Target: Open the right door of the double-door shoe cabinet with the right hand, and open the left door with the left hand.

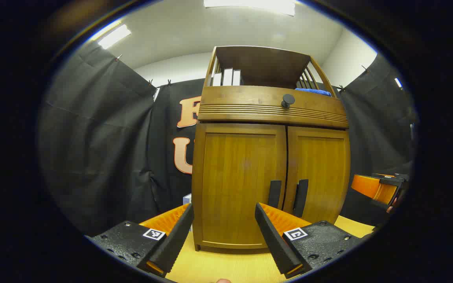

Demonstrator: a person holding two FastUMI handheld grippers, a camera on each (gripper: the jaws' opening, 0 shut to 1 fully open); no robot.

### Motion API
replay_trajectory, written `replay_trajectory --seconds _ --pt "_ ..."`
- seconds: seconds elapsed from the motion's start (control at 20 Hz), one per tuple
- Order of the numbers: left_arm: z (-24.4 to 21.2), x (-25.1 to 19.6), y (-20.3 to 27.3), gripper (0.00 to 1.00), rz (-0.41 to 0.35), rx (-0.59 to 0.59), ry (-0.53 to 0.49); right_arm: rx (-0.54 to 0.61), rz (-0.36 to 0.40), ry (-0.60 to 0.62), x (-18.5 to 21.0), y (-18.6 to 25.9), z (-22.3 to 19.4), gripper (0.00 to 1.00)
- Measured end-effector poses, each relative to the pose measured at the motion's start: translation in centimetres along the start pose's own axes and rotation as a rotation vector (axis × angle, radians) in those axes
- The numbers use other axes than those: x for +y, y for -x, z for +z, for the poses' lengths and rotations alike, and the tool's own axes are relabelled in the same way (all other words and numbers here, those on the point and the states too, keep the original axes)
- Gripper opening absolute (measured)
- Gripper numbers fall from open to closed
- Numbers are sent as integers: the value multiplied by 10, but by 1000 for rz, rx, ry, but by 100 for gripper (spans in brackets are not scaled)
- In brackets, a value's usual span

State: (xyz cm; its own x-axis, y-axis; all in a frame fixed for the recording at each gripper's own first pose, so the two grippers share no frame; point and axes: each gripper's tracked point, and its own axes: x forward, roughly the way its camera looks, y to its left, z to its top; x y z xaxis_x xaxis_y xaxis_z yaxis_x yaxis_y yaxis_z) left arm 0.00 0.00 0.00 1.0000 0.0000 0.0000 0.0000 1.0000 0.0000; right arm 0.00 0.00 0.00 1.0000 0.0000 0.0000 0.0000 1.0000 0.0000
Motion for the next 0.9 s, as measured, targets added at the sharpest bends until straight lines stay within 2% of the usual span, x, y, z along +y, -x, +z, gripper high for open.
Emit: replay_trajectory --seconds 0.05,0.15,0.2,0.25,0.35,0.4,0.45,0.55,0.6,0.65,0.8,0.85,0.9 --pt "0 0 -1 98 -2 1 3 -8 -7 4 -3 -1 3 98" --pt "0 0 -2 92 -3 2 10 -16 -17 13 -7 0 5 98" --pt "1 1 -2 95 -3 1 10 -20 -19 16 -8 0 7 98" --pt "0 1 -3 92 -3 -1 8 -23 -22 19 -9 1 8 98" --pt "-1 2 -3 92 3 -2 5 -22 -21 25 -8 2 6 98" --pt "-2 1 -3 95 2 2 5 -20 -18 25 -7 3 5 97" --pt "-3 1 -3 92 0 5 5 -17 -15 23 -6 3 5 97" --pt "-3 2 -3 95 1 7 3 -15 -13 19 -5 2 4 97" --pt "-3 2 -2 92 1 7 -1 -14 -13 17 -4 3 2 98" --pt "-4 2 -3 92 2 7 -5 -14 -13 14 -4 3 2 89" --pt "-3 2 -3 92 4 3 -8 -5 -13 13 -3 3 0 89" --pt "-3 2 -2 95 4 3 -8 -6 -13 11 -3 3 1 89" --pt "-3 2 -2 92 5 2 -8 -8 -15 9 -3 4 1 89"
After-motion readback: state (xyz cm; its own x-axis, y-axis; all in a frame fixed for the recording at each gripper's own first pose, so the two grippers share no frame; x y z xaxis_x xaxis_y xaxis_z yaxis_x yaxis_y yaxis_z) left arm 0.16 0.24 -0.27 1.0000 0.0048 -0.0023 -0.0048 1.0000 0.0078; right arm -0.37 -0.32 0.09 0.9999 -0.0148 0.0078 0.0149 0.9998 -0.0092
